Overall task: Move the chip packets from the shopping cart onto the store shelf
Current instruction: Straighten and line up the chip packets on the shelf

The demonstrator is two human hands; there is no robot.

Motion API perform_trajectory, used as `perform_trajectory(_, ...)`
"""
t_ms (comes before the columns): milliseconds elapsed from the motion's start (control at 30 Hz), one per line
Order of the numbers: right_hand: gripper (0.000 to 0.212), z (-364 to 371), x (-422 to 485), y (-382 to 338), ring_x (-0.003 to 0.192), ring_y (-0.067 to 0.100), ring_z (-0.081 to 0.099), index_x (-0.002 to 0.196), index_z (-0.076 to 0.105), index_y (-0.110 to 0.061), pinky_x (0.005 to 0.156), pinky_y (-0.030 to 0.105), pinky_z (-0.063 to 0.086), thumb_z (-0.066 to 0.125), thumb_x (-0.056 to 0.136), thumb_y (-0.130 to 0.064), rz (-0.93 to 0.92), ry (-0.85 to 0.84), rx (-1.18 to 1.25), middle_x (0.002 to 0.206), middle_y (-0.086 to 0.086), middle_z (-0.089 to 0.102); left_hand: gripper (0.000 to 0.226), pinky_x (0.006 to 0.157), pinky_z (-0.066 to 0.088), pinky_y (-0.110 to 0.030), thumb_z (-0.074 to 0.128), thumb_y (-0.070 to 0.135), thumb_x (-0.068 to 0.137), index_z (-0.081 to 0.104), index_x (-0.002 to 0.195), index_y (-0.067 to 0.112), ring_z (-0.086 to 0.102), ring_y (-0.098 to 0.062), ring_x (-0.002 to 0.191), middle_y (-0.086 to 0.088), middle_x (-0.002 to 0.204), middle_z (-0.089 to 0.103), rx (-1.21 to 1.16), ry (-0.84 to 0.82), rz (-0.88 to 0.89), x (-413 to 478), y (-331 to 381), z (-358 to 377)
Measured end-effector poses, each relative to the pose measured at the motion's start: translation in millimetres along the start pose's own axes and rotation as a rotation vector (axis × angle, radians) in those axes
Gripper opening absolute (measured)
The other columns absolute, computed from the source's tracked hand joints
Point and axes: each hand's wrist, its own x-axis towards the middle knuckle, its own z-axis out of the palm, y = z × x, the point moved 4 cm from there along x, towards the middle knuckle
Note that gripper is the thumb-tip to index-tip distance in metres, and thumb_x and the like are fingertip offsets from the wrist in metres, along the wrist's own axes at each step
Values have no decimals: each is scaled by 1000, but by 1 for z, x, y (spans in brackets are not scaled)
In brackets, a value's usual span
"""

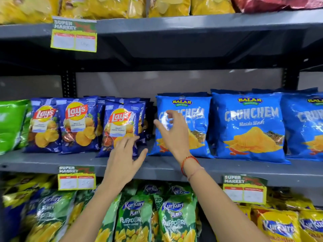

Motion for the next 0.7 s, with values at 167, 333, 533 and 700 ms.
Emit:
perform_trajectory(167,77,76,-12,-5,118,29,53,136,42,-4,101,41,44,76,77,-40,171,-433,33,127,14,57,61,78,49,-42,34,55,85,59,116,8,57,-30,105,-9,111,63,241,-54,-66,-28,-48,-12)
perform_trajectory(333,93,118,-20,8,132,29,46,144,33,-8,108,39,40,80,71,-42,414,-546,176,144,11,49,68,91,45,-42,27,60,87,63,112,8,61,-28,103,-9,110,68,284,-87,-82,-42,-71,-15)
perform_trajectory(533,102,142,-15,19,125,27,53,131,51,-13,105,44,45,88,45,-52,487,-495,270,133,8,59,67,102,38,-42,21,56,91,63,116,10,59,-23,109,-6,116,67,252,-65,-58,-52,-75,-12)
perform_trajectory(700,68,139,-18,4,112,27,62,119,59,-8,101,42,48,89,61,-26,408,-381,310,117,12,69,55,104,27,-34,33,48,90,64,113,9,59,-24,108,-7,113,67,230,-38,-80,-56,-76,-10)
